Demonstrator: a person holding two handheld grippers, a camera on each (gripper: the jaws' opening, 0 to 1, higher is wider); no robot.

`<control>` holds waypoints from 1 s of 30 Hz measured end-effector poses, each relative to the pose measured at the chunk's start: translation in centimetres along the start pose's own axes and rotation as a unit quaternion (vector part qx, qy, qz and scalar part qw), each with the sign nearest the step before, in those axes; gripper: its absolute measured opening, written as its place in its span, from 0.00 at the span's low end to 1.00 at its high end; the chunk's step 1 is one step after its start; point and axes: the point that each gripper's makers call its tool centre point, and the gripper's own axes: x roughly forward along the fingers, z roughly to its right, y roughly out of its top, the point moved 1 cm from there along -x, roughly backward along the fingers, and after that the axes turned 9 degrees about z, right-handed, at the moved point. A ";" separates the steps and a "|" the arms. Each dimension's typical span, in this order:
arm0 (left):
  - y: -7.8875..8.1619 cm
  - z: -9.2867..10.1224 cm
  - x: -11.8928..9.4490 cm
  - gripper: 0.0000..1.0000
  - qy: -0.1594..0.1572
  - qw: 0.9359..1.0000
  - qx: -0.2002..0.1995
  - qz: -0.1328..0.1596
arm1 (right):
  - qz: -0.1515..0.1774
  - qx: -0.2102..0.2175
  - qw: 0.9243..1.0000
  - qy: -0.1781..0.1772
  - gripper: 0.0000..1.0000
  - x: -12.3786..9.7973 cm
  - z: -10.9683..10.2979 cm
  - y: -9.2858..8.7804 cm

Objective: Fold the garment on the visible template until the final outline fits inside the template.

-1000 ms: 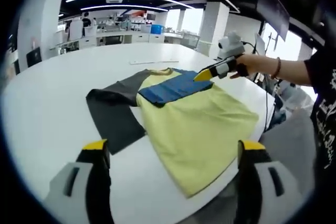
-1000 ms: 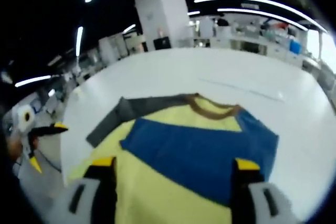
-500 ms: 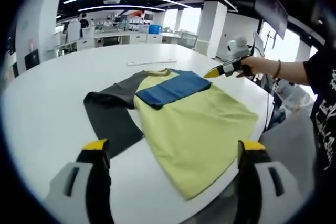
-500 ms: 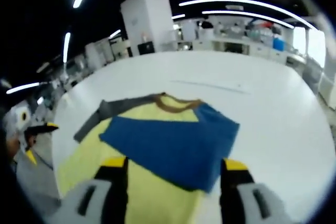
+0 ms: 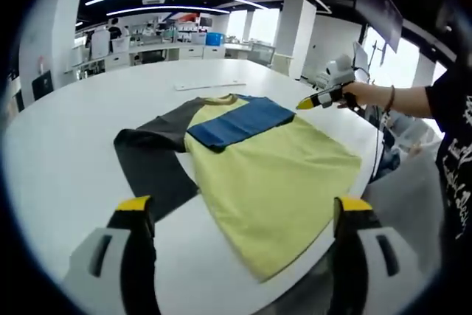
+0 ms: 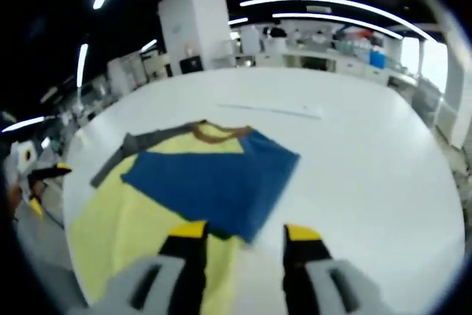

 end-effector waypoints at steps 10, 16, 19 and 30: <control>0.3 -0.2 0.1 0.98 -0.001 1.000 0.000 0.008 | -0.025 -0.014 1.000 -0.001 0.18 -0.2 0.9 -2.2; 0.3 0.5 0.3 0.98 -0.005 1.000 0.001 0.002 | -0.022 -0.010 1.000 0.006 0.16 0.6 0.5 -2.5; 0.4 0.7 0.4 0.98 -0.005 1.000 0.002 0.001 | -0.024 -0.017 1.000 0.011 0.14 1.5 0.5 -2.8; -0.1 -0.4 0.2 0.97 -0.002 1.000 0.001 -0.003 | -0.025 -0.013 0.999 0.015 0.03 2.4 0.1 -2.7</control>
